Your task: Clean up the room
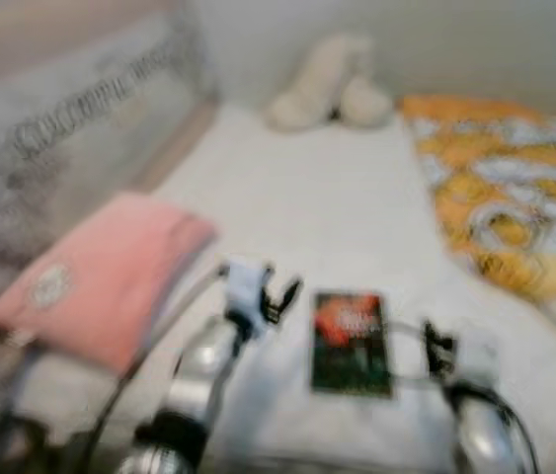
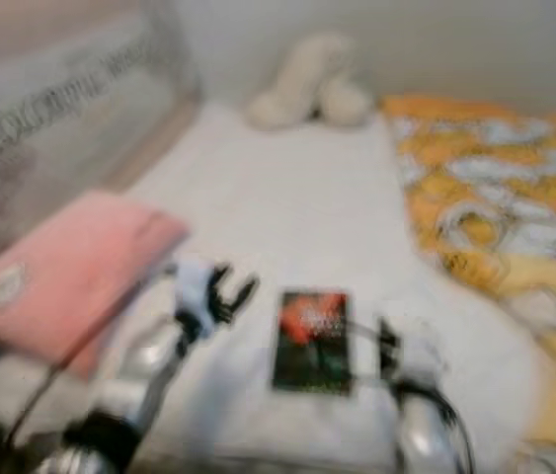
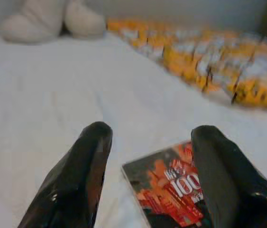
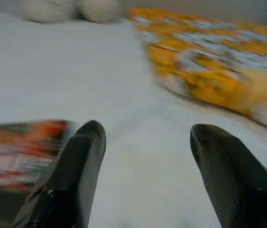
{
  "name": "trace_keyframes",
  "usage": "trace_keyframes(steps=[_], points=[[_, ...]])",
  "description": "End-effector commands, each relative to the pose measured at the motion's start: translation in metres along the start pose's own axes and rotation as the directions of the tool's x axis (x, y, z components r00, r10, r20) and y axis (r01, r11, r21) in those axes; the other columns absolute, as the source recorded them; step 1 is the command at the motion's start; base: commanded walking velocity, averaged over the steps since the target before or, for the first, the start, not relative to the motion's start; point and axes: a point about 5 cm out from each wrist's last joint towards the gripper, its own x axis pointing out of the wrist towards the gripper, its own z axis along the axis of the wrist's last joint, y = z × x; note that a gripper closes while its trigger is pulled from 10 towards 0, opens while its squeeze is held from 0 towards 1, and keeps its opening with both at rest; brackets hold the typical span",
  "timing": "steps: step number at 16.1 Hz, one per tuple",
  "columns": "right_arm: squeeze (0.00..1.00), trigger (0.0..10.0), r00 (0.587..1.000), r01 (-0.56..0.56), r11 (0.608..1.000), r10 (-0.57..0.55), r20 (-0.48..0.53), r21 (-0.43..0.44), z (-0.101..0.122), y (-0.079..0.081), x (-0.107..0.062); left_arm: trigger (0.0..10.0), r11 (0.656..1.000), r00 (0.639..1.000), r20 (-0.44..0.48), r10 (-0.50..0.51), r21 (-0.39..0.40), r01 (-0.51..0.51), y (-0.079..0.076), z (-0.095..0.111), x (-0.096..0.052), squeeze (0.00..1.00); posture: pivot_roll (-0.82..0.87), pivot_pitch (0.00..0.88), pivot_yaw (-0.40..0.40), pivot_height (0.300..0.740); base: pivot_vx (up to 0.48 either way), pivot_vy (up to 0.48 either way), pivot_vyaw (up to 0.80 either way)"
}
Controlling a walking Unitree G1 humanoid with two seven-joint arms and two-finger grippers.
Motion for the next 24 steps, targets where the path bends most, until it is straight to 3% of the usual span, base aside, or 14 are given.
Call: trace_keyframes(steps=[1, 2, 6, 8, 10, 12, 13, 15, 16, 19, 21, 24], points=[[0.0, 10.0, 0.999, -0.038, 0.999, 0.038, 0.009, 0.022, 0.004, 0.013, -0.001, 10.0, 0.991, 0.99, -0.052, 0.128, 0.045, -0.126, 0.025, -0.005, -0.005, 0.0, 0.04, 0.0, 0.025, 0.732, 0.0, 0.0, -0.48], [0.0, 10.0, 0.998, -0.07, 0.997, 0.069, 0.01, 0.035, 0.002, 0.015, -0.006, 10.0, 0.967, 0.965, -0.114, 0.235, 0.131, -0.22, 0.037, -0.008, 0.0, 1.0, 0.04, 0.0, 0.018, 0.724, 0.0, 0.0, -0.46], [0.0, 10.0, 0.996, -0.09, 0.996, 0.09, 0.004, 0.011, 0.003, 0.015, -0.008, 10.0, 0.937, 0.929, -0.153, 0.336, 0.158, -0.312, 0.05, -0.006, 0.002, 1.0, 0.01, 0.024, 0.0, 0.724, 0.0, 0.0, 0.0], [0.0, 10.0, 0.989, -0.139, 0.989, 0.142, 0.038, -0.056, 0.014, 0.008, -0.014, 10.0, 0.931, 0.91, -0.205, 0.361, 0.029, -0.363, 0.055, -0.013, -0.001, 1.0, -0.05, 0.084, -0.037, 0.724, 0.0, 0.0, 0.0], [0.0, 10.0, 0.979, -0.19, 0.98, 0.194, 0.055, -0.064, 0.016, 0.008, -0.02, 10.0, 0.939, 0.927, -0.165, 0.336, -0.015, -0.343, 0.051, -0.01, 0.002, 1.0, -0.07, 0.098, -0.047, 0.724, 0.0, 0.0, 0.0], [0.0, 10.0, 0.964, -0.261, 0.961, 0.264, 0.036, -0.089, 0.008, 0.006, -0.036, 10.0, 0.958, 0.95, -0.137, 0.281, -0.017, -0.286, 0.036, -0.014, 0.005, 1.0, -0.08, 0.102, -0.049, 0.724, 0.0, 0.0, 0.0], [0.0, 10.0, 0.973, -0.23, 0.97, 0.229, -0.024, -0.084, -0.005, -0.002, -0.04, 10.0, 0.97, 0.961, -0.138, 0.241, 0.003, -0.243, 0.026, -0.021, 0.004, 0.0, -0.07, 0.101, -0.045, 0.724, 0.0, 0.0, -0.69], [0.0, 10.0, 0.978, -0.197, 0.979, 0.192, -0.08, -0.055, -0.015, -0.007, -0.047, 10.0, 0.975, 0.967, -0.129, 0.218, -0.011, -0.221, 0.02, -0.028, -0.001, 0.0, -0.06, 0.098, -0.03, 0.724, 0.0, 0.0, -0.68], [0.0, 10.0, 0.976, -0.2, 0.979, 0.195, -0.101, -0.044, -0.02, -0.006, -0.051, 10.0, 0.971, 0.962, -0.145, 0.23, -0.038, -0.238, 0.022, -0.033, -0.004, 0.0, -0.04, 0.098, -0.021, 0.724, 0.0, 0.0, -0.68], [0.0, 10.0, 0.97, -0.208, 0.977, 0.2, -0.139, -0.042, -0.034, -0.006, -0.061, 10.0, 0.953, 0.938, -0.188, 0.292, -0.026, -0.302, 0.034, -0.046, -0.017, 0.0, -0.04, 0.103, -0.015, 0.72, 0.0, 0.0, -0.6], [0.0, 10.0, 0.962, -0.224, 0.973, 0.211, -0.174, -0.056, -0.043, -0.011, -0.067, 10.0, 0.962, 0.947, -0.189, 0.26, -0.04, -0.271, 0.025, -0.053, -0.02, 0.0, -0.04, 0.116, -0.022, 0.715, 0.0, 0.0, 0.0], [0.0, 10.0, 0.957, -0.224, 0.973, 0.209, -0.201, -0.057, -0.052, -0.018, -0.074, 10.0, 0.961, 0.938, -0.217, 0.272, 0.01, -0.277, 0.015, -0.066, -0.026, 0.0, -0.04, 0.126, -0.029, 0.715, 0.0, 0.0, 0.0]])
